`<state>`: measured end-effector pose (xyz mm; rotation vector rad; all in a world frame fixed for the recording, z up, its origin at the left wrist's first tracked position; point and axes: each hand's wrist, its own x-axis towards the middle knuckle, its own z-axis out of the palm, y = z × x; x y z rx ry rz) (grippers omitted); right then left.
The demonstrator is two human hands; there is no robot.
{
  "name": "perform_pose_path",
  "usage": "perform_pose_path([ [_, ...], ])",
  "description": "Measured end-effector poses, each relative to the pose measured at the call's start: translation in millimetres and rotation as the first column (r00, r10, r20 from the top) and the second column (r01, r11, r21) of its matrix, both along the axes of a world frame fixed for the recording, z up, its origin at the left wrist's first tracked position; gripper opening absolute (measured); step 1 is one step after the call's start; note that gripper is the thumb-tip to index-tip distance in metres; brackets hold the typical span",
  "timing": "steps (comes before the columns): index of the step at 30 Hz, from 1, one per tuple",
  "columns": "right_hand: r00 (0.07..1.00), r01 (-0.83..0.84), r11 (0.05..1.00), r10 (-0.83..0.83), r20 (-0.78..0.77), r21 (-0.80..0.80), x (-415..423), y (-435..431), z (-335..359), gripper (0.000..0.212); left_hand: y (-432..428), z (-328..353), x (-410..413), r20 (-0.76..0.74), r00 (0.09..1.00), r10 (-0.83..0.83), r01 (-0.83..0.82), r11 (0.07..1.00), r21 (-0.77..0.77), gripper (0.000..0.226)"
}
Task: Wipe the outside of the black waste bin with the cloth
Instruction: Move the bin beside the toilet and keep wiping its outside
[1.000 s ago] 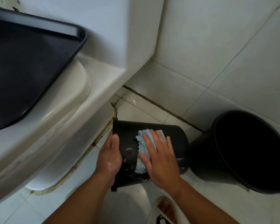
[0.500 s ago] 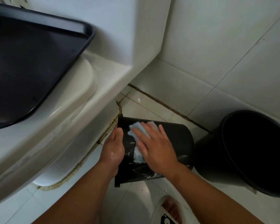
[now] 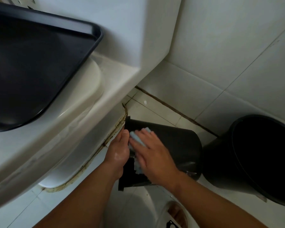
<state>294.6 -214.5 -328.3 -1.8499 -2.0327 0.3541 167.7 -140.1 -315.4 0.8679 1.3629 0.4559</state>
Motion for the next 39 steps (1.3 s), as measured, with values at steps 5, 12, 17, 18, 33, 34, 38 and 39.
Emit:
perform_pose_path([
  [5,0.915,-0.381,0.925,0.374,0.151,0.014,28,-20,-12,0.045,1,-3,-2,0.026,1.000,0.006,-0.006,1.000,-0.010,0.051],
  [12,0.994,0.051,0.998,-0.053,-0.093,-0.019,-7,7,1,0.051,6,-8,1,-0.003,1.000,-0.016,0.016,1.000,-0.008,0.048],
  [17,0.896,-0.411,0.912,0.404,0.185,-0.001,14,-38,-18,0.046,8,-6,3,-0.043,0.999,0.007,-0.008,1.000,-0.017,0.064],
  [18,0.860,-0.464,0.886,0.453,0.235,-0.007,24,-40,-18,0.051,7,-5,3,-0.046,0.999,0.011,-0.011,1.000,-0.005,0.060],
  [33,0.946,-0.294,0.955,0.285,0.156,0.039,13,-42,-25,0.046,2,-2,5,-0.042,0.999,0.015,-0.014,1.000,0.026,0.067],
  [34,0.949,-0.287,0.957,0.278,0.151,0.043,18,-41,-23,0.045,2,-3,5,-0.039,0.999,0.023,-0.022,1.000,0.022,0.071],
  [38,0.993,0.004,0.995,0.008,-0.117,0.096,12,-19,-7,0.033,2,0,8,-0.011,1.000,0.020,-0.020,1.000,0.001,0.057],
  [39,0.972,0.127,0.989,-0.109,-0.207,0.077,9,-10,-2,0.033,2,-2,7,-0.010,1.000,0.015,-0.015,1.000,0.006,0.054],
])
